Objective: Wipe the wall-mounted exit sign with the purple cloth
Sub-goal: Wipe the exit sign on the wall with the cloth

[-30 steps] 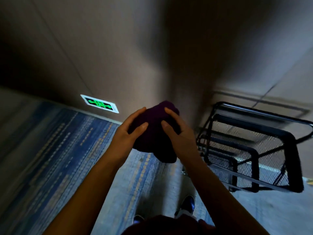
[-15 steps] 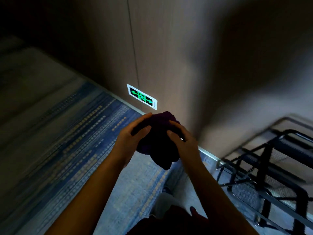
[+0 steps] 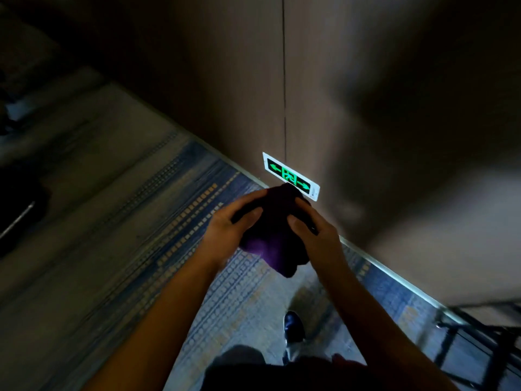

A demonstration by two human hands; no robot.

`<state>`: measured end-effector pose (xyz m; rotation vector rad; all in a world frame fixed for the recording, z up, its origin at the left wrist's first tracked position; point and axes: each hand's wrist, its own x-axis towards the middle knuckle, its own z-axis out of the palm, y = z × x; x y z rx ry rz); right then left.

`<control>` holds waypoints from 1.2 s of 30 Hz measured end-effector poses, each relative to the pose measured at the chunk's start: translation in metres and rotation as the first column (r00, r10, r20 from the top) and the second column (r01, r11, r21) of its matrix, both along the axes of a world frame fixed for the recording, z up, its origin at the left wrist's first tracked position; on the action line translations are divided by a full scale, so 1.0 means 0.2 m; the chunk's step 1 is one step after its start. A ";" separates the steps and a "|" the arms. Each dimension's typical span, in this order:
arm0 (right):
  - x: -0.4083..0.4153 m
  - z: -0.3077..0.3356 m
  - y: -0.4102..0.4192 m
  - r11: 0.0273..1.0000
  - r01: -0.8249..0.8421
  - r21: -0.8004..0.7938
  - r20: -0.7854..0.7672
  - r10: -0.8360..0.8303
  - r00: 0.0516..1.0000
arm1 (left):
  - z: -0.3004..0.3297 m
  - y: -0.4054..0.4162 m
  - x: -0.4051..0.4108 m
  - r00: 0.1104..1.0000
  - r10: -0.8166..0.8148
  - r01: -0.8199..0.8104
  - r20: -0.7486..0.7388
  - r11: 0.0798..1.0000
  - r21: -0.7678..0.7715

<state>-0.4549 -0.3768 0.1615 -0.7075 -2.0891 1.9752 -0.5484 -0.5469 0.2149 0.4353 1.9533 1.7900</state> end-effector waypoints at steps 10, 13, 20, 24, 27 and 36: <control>-0.69 -0.02 -0.11 1.000 -0.020 -0.021 0.057 0.022 0.998 | -0.07 -0.08 -0.77 0.994 -0.043 0.037 0.098 0.997 0.062; -0.87 -0.03 -0.17 1.000 0.005 -0.003 0.080 -0.005 0.997 | -0.08 -0.12 -1.02 0.983 -0.172 0.171 0.060 0.985 0.029; -1.13 0.02 -0.37 0.949 0.295 -0.110 0.055 -0.290 0.955 | 0.03 -0.06 -1.51 0.857 -0.513 0.515 0.037 0.857 -0.036; -1.19 0.01 -0.42 0.874 0.452 -0.177 0.015 -0.457 0.889 | 0.01 0.08 -1.66 0.753 -0.647 0.653 0.119 0.757 -0.014; -1.22 -0.03 -0.38 0.804 0.553 -0.216 0.008 -0.565 0.825 | -0.04 0.23 -1.74 0.688 -0.713 0.722 0.135 0.692 -0.028; -1.49 -0.28 -0.09 0.551 0.792 -0.262 0.129 -0.793 0.595 | -0.19 0.66 -2.06 0.503 -0.860 0.862 0.079 0.494 -0.114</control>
